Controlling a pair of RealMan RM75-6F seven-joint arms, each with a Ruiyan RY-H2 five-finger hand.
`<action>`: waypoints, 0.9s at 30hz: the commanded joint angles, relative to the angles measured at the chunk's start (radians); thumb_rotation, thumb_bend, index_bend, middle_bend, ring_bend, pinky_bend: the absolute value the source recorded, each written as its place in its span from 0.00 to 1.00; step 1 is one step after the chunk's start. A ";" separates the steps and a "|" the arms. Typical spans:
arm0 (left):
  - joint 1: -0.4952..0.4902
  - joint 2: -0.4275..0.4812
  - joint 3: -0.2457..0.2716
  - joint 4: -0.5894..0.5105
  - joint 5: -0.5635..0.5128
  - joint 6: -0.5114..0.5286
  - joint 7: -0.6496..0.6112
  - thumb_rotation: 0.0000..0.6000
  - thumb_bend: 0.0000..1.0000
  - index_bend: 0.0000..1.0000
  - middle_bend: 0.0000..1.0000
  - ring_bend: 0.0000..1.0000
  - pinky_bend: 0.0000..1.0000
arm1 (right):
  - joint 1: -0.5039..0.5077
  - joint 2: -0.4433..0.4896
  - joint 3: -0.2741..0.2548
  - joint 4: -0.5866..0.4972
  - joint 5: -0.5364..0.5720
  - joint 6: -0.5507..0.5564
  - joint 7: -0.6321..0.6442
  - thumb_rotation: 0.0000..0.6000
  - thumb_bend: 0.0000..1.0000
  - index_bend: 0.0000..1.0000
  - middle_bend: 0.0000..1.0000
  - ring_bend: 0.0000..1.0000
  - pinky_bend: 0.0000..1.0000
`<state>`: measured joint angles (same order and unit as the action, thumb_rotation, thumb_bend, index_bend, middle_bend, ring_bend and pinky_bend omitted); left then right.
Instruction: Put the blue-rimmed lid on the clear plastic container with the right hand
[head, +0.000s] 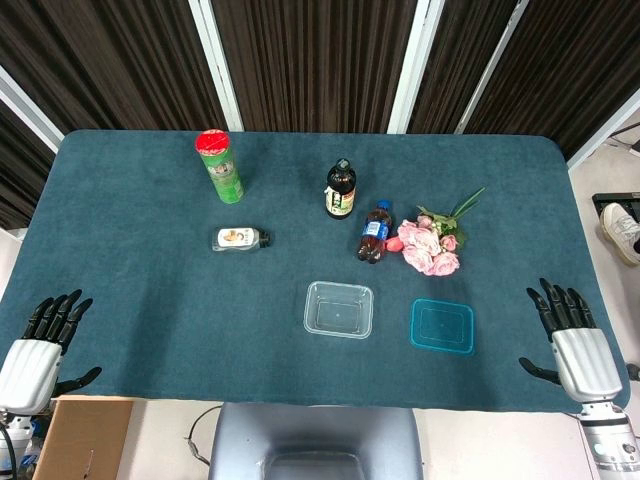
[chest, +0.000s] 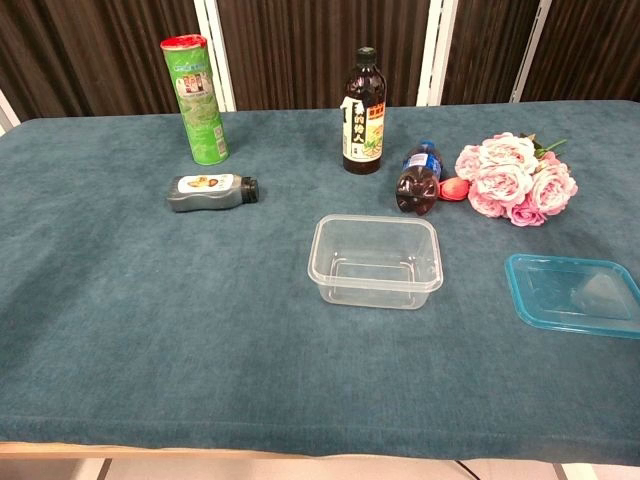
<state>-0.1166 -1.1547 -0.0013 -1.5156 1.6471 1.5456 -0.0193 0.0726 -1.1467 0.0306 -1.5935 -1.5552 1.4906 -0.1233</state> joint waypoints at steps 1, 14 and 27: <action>0.000 -0.001 0.002 -0.001 0.000 -0.003 0.006 1.00 0.44 0.00 0.00 0.00 0.08 | 0.002 0.001 0.000 0.000 0.002 -0.006 0.001 1.00 0.13 0.00 0.00 0.00 0.00; -0.014 0.007 0.003 -0.003 0.001 -0.020 -0.020 1.00 0.44 0.00 0.00 0.00 0.08 | 0.177 0.005 0.040 -0.003 0.136 -0.357 0.065 1.00 0.13 0.00 0.00 0.00 0.00; -0.025 0.011 0.014 -0.005 0.017 -0.034 -0.029 1.00 0.44 0.00 0.00 0.00 0.08 | 0.397 0.011 0.062 -0.094 0.521 -0.732 -0.089 1.00 0.13 0.00 0.00 0.00 0.00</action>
<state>-0.1420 -1.1441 0.0125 -1.5209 1.6645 1.5116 -0.0481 0.4206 -1.1287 0.0901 -1.6669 -1.0998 0.7981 -0.1536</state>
